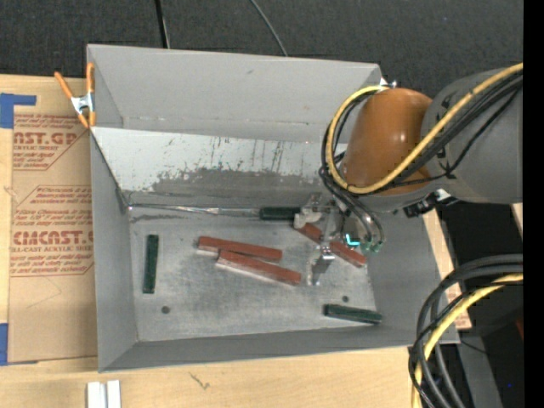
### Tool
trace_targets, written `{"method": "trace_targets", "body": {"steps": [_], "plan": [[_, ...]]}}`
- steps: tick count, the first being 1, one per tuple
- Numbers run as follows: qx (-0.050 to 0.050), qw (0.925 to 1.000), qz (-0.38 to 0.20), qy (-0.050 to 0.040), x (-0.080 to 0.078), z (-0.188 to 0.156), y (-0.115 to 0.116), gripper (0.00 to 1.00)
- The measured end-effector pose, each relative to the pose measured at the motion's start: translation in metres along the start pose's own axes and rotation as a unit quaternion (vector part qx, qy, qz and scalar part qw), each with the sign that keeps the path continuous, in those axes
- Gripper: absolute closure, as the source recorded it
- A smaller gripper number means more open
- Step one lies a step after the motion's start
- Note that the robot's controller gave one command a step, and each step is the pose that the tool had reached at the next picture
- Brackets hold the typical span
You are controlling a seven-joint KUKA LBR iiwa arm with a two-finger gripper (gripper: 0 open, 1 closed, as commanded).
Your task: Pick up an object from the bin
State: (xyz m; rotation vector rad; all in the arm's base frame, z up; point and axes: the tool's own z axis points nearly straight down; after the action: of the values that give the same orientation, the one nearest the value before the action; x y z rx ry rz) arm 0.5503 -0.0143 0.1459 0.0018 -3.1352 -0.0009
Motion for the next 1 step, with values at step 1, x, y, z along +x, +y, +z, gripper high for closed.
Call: {"method": "trace_targets", "body": {"steps": [1], "plan": [[0.0, 1.0, 0.0, -0.0037, -0.0019, -0.0039, -0.0001, 0.0]]}}
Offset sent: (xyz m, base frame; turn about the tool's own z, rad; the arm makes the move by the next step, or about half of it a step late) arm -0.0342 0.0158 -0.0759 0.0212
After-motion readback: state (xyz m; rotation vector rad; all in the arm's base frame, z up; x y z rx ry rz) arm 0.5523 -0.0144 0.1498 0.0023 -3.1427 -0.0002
